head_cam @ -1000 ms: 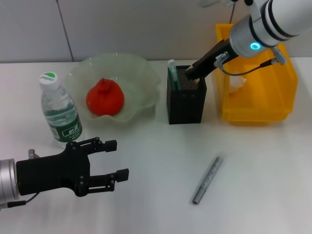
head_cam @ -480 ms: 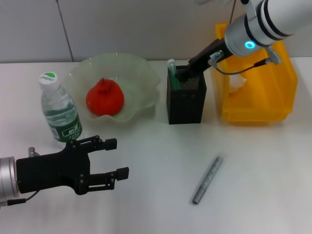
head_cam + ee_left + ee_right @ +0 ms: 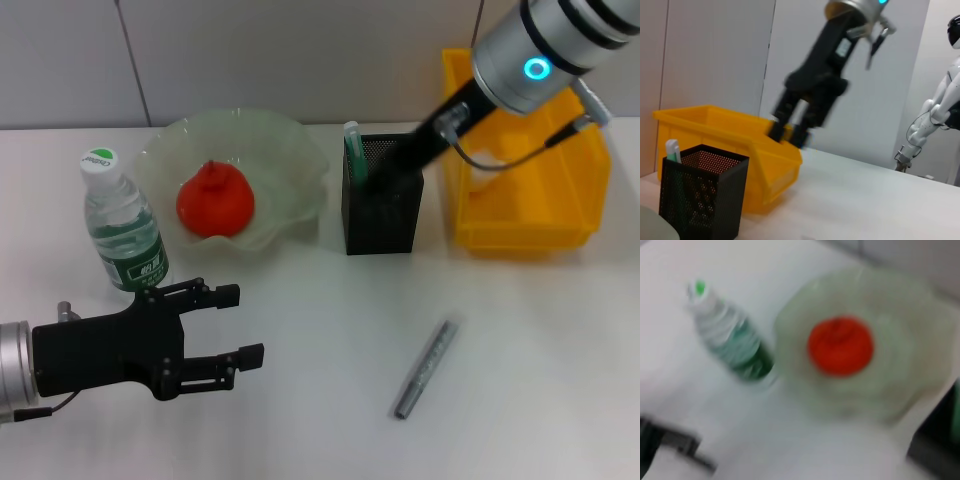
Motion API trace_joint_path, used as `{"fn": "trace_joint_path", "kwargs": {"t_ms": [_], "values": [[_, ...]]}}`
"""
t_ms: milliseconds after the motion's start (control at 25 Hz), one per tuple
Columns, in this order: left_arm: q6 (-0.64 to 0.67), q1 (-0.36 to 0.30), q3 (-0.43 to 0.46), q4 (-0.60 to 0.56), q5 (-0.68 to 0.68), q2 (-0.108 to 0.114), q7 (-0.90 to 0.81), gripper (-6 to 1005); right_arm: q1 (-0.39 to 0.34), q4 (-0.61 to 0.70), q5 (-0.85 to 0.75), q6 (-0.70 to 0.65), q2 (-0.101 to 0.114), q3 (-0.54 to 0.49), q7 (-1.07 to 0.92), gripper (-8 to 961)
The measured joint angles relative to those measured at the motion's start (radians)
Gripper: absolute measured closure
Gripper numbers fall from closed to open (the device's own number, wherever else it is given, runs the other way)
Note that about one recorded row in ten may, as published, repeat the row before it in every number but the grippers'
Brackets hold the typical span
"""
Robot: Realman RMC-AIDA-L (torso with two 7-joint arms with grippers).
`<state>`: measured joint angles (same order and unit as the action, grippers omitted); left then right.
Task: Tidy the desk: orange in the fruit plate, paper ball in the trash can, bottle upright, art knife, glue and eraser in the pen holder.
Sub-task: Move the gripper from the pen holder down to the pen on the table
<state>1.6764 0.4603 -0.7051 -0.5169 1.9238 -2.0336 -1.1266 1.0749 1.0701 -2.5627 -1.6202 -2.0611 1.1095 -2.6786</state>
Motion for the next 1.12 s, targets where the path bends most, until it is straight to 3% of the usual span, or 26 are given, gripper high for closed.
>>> {"fn": "trace_joint_path", "kwargs": {"t_ms": [160, 480, 680, 800, 1120], "values": [[0.000, 0.000, -0.001, 0.000, 0.002, 0.000, 0.005, 187, 0.046, -0.088, -0.016, -0.116, 0.017, -0.017, -0.065, 371], [0.000, 0.000, -0.003, 0.000, 0.001, -0.001, 0.016, 187, 0.108, -0.268, -0.036, -0.134, 0.033, -0.007, -0.081, 344], [-0.002, 0.000, -0.001, 0.000, 0.001, -0.006, 0.023, 187, 0.135, -0.328, -0.092, -0.101, 0.005, 0.063, -0.070, 179], [-0.006, 0.000, -0.001, 0.000, 0.001, -0.009, 0.025, 187, 0.157, -0.375, -0.148, -0.075, -0.014, 0.082, -0.070, 177], [-0.006, 0.000, 0.001, 0.000, 0.001, -0.014, 0.023, 187, 0.186, -0.478, -0.176, 0.000, -0.019, 0.098, -0.102, 170]]}}
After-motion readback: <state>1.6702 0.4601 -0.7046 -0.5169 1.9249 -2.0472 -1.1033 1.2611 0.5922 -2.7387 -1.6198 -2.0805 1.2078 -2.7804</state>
